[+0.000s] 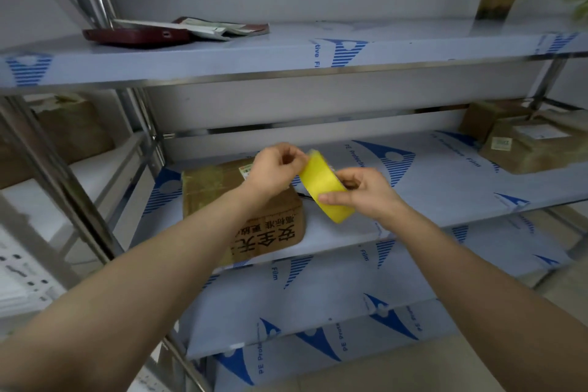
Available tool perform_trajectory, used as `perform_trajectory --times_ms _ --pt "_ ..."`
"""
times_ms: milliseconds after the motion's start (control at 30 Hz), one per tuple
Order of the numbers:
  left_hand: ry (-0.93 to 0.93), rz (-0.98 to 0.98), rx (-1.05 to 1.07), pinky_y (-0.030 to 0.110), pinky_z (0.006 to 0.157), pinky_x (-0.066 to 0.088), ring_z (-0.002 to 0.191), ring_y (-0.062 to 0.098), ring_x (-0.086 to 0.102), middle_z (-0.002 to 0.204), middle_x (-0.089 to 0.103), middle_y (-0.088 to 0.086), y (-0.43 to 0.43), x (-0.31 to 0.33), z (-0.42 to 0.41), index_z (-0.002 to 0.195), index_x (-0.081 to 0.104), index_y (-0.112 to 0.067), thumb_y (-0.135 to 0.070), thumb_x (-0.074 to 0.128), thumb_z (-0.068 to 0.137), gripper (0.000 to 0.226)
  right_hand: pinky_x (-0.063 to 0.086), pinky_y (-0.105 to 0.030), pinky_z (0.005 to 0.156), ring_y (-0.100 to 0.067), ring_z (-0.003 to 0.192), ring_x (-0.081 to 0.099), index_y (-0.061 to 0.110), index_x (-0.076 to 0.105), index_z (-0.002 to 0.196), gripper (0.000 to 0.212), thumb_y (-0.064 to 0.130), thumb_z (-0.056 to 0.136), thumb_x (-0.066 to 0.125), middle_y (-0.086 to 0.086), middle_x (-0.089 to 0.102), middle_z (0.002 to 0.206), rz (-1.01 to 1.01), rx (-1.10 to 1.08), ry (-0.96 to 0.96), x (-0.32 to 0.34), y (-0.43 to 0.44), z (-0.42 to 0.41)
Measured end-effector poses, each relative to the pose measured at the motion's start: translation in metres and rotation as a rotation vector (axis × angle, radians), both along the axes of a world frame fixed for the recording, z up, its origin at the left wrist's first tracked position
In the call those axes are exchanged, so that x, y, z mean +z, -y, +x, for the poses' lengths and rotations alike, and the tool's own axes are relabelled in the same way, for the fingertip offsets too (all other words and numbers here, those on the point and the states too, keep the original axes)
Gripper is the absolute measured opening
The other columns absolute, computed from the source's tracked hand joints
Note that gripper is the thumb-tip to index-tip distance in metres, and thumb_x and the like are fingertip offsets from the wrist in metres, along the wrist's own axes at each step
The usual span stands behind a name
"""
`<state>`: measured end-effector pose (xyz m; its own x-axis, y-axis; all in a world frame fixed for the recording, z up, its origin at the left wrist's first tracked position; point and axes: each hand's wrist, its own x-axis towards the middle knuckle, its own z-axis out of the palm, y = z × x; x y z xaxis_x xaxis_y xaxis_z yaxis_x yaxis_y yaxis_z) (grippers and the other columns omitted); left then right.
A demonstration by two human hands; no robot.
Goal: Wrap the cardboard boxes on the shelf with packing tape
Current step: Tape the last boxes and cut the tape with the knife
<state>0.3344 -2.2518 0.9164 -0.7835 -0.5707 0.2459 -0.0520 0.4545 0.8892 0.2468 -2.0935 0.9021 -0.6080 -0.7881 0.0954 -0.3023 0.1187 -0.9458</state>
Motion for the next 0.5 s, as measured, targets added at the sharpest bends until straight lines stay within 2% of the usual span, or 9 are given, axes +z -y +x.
perform_trajectory --times_ms 67,167,233,333,400,467,500 --pt "0.012 0.018 0.034 0.038 0.086 0.050 0.082 0.020 0.059 0.085 0.065 0.008 0.007 0.007 0.005 0.074 0.060 -0.023 -0.024 0.065 0.087 0.015 0.052 -0.029 0.074 -0.014 0.076 0.065 0.007 0.069 0.096 0.023 0.016 0.076 0.077 -0.007 0.070 0.087 0.027 0.029 0.013 0.016 0.010 0.002" --pt "0.101 0.046 0.097 0.039 0.084 0.053 0.078 0.022 0.060 0.086 0.063 0.010 0.018 0.021 0.013 0.079 0.060 -0.015 -0.020 0.058 0.095 0.017 0.048 -0.032 0.074 -0.017 0.077 0.063 0.006 0.069 0.094 0.030 0.033 0.080 0.072 -0.007 0.070 0.086 0.040 0.060 0.002 0.033 0.027 0.010" --pt "0.140 0.099 0.174 0.039 0.082 0.056 0.074 0.025 0.061 0.086 0.061 0.014 0.028 0.027 0.021 0.078 0.059 -0.008 -0.018 0.055 0.096 0.021 0.049 -0.033 0.077 -0.017 0.080 0.064 0.008 0.069 0.095 0.027 0.033 0.082 0.069 -0.006 0.070 0.087 0.010 0.119 0.079 0.039 0.037 0.016" --pt "0.154 0.154 0.315 0.049 0.082 0.056 0.081 0.031 0.064 0.083 0.062 0.019 0.049 0.032 0.041 0.076 0.058 -0.005 -0.018 0.057 0.095 0.023 0.050 -0.032 0.088 -0.017 0.089 0.066 0.014 0.068 0.100 0.022 0.026 0.082 0.066 -0.005 0.072 0.096 -0.010 0.244 0.182 0.038 0.047 0.022" --pt "0.221 0.131 0.392 0.049 0.074 0.058 0.081 0.035 0.066 0.083 0.064 0.020 0.059 0.034 0.057 0.078 0.058 -0.003 -0.017 0.055 0.095 0.022 0.049 -0.034 0.091 -0.019 0.095 0.065 0.011 0.066 0.108 0.029 0.027 0.084 0.065 -0.008 0.070 0.103 -0.001 0.264 0.192 0.035 0.056 0.028" --pt "0.288 0.142 0.420 0.041 0.057 0.060 0.068 0.032 0.066 0.081 0.063 0.020 0.058 0.034 0.072 0.074 0.053 -0.002 -0.008 0.051 0.096 0.023 0.050 -0.037 0.091 -0.023 0.094 0.065 0.007 0.065 0.110 0.035 0.032 0.085 0.064 -0.010 0.070 0.102 -0.019 0.244 0.219 0.035 0.070 0.037" --pt "0.314 0.160 0.424 0.040 0.055 0.059 0.062 0.030 0.065 0.079 0.062 0.020 0.058 0.033 0.077 0.073 0.052 -0.001 -0.005 0.050 0.095 0.023 0.052 -0.039 0.091 -0.025 0.094 0.066 0.006 0.065 0.108 0.039 0.037 0.084 0.065 -0.011 0.070 0.101 -0.027 0.233 0.227 0.037 0.077 0.043"
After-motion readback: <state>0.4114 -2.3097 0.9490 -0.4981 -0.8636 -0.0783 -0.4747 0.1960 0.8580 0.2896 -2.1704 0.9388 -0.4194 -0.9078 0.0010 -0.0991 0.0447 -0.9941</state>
